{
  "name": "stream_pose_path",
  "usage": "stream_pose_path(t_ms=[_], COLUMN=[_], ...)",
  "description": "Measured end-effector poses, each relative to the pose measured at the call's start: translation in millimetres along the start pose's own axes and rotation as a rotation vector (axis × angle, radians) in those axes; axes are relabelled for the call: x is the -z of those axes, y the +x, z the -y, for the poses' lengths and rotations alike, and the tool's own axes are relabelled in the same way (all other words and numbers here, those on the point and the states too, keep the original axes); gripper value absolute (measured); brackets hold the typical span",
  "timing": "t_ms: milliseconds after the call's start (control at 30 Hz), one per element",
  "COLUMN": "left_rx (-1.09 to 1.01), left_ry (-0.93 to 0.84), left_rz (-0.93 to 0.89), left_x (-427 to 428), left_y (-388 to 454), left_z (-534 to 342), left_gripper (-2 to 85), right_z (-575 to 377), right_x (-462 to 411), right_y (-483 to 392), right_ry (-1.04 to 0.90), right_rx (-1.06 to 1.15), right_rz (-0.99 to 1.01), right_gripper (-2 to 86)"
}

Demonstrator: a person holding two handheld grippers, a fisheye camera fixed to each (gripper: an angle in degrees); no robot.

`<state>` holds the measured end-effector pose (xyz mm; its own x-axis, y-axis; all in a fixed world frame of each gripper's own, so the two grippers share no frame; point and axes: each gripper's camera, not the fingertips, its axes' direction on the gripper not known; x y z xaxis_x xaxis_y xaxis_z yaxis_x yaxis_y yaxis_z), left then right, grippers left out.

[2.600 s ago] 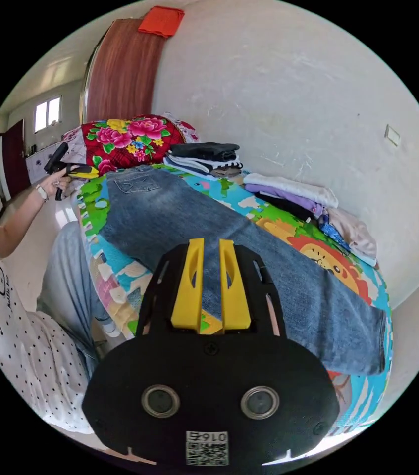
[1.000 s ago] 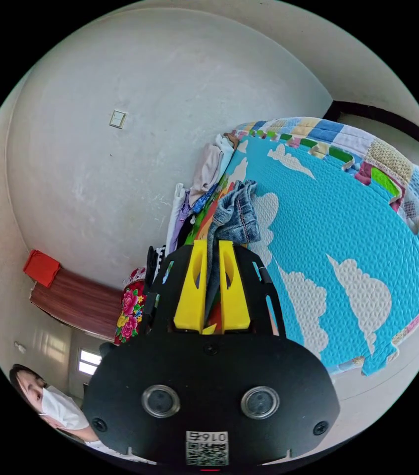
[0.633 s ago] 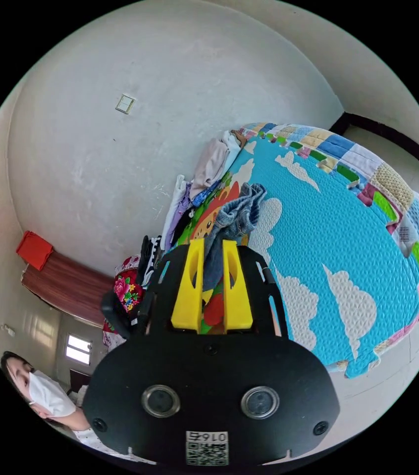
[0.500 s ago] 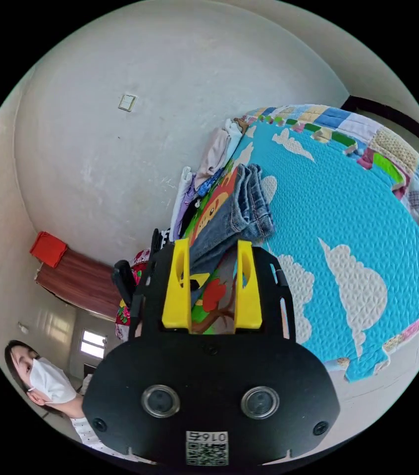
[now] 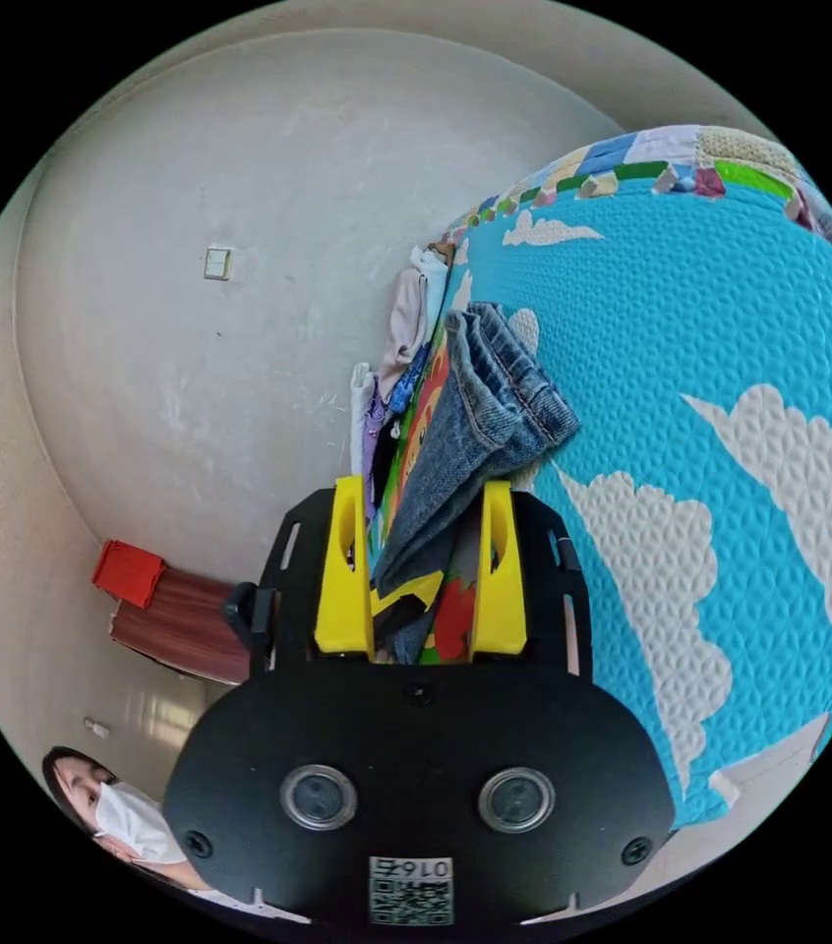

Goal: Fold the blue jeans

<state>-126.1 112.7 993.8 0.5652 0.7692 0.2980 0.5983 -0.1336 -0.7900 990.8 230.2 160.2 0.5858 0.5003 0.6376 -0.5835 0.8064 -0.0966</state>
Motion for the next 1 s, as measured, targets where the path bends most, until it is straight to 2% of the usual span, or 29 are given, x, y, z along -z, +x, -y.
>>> stream_pose_path(t_ms=[33,133,200,300,367,433,567,833,933,1000], left_rx=[-0.018,-0.2,-0.373,-0.482,-0.464,-0.421,-0.313,-0.234,-0.113,0.039], left_ry=[-0.002,-0.01,-0.005,-0.022,-0.014,0.0,0.101,0.315,0.414,0.539], left_rz=[0.03,0.283,0.625,0.802,0.816,0.737,0.468,0.215,0.003,-0.162], left_x=[0,-2,-16,-42,-46,-42,-14,11,10,20], left_y=[7,61,110,139,140,131,101,80,49,11], left_z=[-3,-25,-57,-92,-109,-124,-168,-263,-297,-338], left_gripper=[0.2,2.3,2.4,0.2,-0.4,-0.7,-0.8,-0.9,-0.9,-0.9], right_z=[-2,-7,-12,-23,-36,-48,-79,-176,-215,-245], right_x=[-3,-5,-5,-9,-19,-26,-43,-79,-117,-143], right_y=[-5,-29,-47,-79,-105,-131,-218,-438,-517,-567], right_ry=[0.037,0.106,0.128,0.121,0.111,0.119,0.123,0.176,0.131,0.117], right_rx=[-0.021,-0.027,-0.015,0.053,0.084,0.116,0.244,0.561,0.655,0.746], right_rz=[0.006,-0.065,-0.156,-0.201,-0.21,-0.201,-0.209,-0.364,-0.463,-0.529], right_gripper=[13.1,10.0,7.5,3.4,2.1,1.5,0.9,1.4,1.6,1.6])
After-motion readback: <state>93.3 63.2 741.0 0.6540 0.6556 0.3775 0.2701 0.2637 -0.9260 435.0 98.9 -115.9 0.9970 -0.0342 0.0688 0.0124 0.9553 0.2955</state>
